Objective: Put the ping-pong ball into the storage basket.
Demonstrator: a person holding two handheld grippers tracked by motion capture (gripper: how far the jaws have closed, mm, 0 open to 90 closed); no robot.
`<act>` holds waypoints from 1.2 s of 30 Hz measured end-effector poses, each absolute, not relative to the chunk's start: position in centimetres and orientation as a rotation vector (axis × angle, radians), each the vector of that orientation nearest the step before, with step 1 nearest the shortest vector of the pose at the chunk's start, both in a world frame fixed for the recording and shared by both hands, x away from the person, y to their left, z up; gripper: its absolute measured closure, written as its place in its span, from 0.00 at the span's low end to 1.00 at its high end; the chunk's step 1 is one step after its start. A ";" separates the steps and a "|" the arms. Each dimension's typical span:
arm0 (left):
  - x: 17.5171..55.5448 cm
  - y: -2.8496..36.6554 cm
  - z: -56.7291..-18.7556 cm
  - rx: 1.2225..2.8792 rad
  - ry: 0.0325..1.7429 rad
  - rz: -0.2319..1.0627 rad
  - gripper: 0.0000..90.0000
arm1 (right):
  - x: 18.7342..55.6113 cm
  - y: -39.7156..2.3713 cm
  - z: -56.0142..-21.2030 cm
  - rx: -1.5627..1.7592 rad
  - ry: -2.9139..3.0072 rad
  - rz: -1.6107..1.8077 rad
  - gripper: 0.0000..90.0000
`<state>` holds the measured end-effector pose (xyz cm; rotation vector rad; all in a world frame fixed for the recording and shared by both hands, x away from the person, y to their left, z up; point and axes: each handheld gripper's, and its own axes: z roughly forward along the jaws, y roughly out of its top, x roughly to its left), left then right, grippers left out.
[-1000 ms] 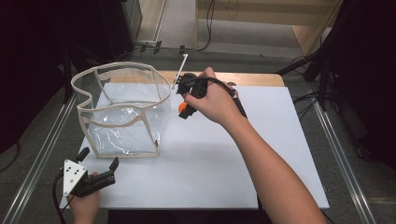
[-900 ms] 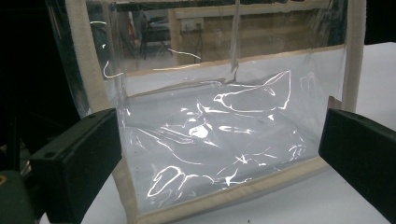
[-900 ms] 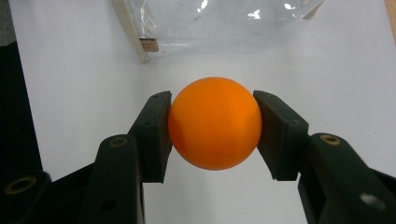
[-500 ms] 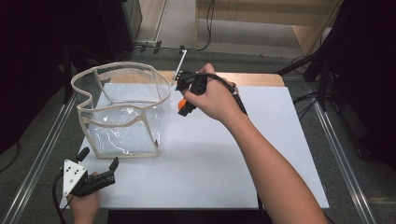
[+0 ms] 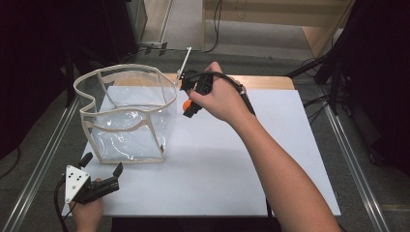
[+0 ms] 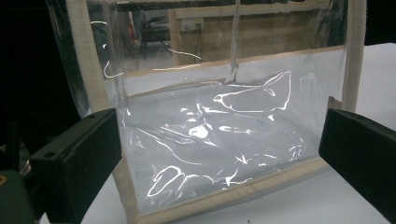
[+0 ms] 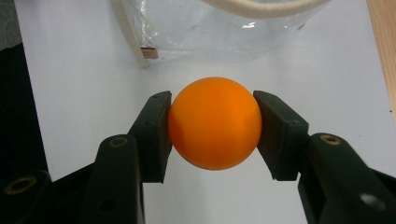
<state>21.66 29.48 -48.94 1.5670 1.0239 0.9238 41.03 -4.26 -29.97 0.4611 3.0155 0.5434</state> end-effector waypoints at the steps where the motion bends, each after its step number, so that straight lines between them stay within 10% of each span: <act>1: 21.7 29.5 -48.9 1.567 1.024 0.924 0.00 | 41.0 -4.2 -29.9 0.470 3.017 0.538 0.53; 36: 21.7 29.5 -48.9 1.569 1.021 0.925 0.00 | 41.4 -2.4 -27.3 0.422 2.991 0.572 0.53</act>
